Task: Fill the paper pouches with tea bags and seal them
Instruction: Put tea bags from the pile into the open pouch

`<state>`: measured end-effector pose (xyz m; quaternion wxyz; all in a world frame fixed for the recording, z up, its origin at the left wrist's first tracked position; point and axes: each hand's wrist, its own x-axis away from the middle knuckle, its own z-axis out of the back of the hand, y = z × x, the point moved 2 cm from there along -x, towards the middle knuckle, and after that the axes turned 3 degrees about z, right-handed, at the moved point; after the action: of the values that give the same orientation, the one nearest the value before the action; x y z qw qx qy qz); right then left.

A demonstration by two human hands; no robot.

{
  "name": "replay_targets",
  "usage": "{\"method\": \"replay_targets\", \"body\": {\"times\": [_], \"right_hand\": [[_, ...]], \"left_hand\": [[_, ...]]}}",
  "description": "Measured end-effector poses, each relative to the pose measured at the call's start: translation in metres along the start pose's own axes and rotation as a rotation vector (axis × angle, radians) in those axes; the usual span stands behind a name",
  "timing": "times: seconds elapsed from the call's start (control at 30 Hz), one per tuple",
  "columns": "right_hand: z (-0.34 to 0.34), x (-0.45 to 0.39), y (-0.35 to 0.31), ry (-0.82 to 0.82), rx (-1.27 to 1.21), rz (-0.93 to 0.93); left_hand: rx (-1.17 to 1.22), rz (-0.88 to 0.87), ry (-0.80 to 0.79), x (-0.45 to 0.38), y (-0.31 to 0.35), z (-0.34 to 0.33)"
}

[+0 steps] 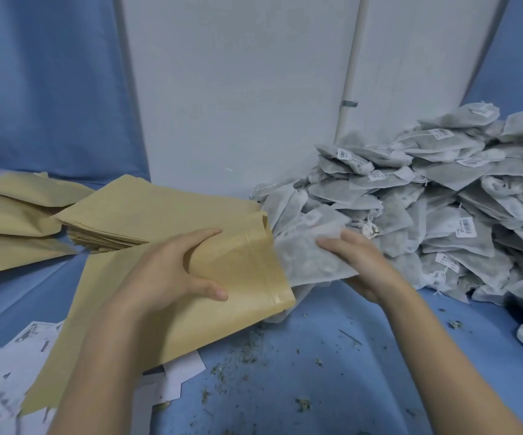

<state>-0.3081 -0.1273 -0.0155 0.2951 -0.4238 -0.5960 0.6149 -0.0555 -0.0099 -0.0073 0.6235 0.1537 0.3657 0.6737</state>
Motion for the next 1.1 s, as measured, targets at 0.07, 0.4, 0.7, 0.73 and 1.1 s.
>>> {"method": "replay_targets", "body": {"times": [0.07,0.4,0.7,0.73,1.1], "right_hand": [[-0.021,-0.008,0.0,-0.142,0.065,-0.081],[-0.058,-0.02,0.015,-0.24,0.673,0.051],[0.025,0.016,0.035,0.006,1.284,0.194],[0.027,0.018,0.032,0.042,1.166,0.235],[0.049,0.031,-0.038,0.145,0.81,0.373]], "left_hand": [[0.027,-0.03,-0.044,0.0,0.003,-0.002],[0.011,-0.009,-0.116,-0.006,0.0,-0.019],[-0.012,-0.011,-0.097,-0.006,-0.004,-0.015],[-0.008,-0.016,-0.097,-0.006,-0.003,-0.015],[0.002,-0.026,-0.107,-0.002,0.0,-0.012]]}}
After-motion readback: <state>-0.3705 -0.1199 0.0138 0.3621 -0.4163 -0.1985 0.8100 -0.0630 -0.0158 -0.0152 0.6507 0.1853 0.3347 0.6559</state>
